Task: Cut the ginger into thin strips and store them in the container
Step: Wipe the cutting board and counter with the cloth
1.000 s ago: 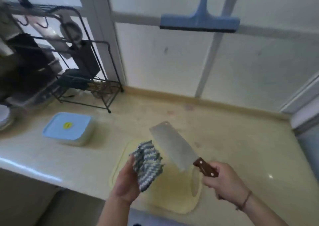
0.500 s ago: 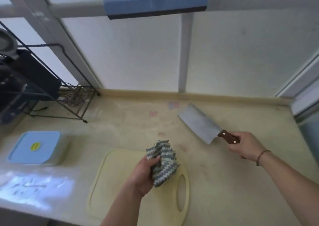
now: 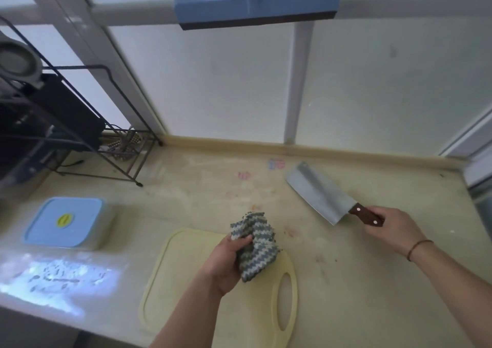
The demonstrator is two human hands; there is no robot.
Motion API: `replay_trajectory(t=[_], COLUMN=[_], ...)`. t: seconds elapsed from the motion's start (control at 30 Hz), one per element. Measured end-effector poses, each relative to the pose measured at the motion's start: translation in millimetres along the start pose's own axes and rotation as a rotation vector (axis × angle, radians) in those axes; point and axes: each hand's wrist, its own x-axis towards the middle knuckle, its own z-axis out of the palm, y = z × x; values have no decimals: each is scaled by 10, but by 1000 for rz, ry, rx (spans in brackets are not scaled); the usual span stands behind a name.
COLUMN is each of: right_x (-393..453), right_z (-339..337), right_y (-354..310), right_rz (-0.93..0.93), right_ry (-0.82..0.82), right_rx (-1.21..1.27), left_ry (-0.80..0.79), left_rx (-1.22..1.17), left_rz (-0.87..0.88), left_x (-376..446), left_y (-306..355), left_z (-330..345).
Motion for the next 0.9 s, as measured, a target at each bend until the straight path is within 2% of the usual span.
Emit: replay_trajectory(t=[0.13,0.33,0.4,0.43,0.47,0.5,0.57,0.6,0.63,0.7,0.8,0.87,0.9], right_x=[-13,-73,-117,-157,-233,-336,-539,-583,-600,-508,-299,-153,-67], right_z=[80,239,255,264,272,257,310,397,468,621,692,681,706], right_y=[38,55,-35,-116,-245,-448,-879,-1009,-1118,-1201,-1349,-1472,-1497], right_rz=[2,98,88,48,-11,-68,-50,-33,-59,-141,-111,-271,-382], right_ry=[62,79,151,222,241,158,-266,-421,-465,-300,-26,367,502], right_rx=[-164,-235,-341,-327,-204,13,501,636,649,456,397,305,203], left_ry=[-32,-115,-167,-202,-241,-273,-313,-327,-329,-270,-132,-17,26], left_rx=[12,-30,-42,-42,-38,-27,32,90,172,382,733,1060,1265], left_rz=[-16,-33,-42,-44,-43,-40,-30,-18,1,84,289,408,445], left_x=[-32,-79,-82,-77,-62,-40,13,45,75,123,164,201,217], left_y=[-2,-125,-185,-202,-219,-227,-199,-169,-134,-29,175,302,352], left_z=[20,152,219,262,301,334,395,419,436,445,321,77,-74])
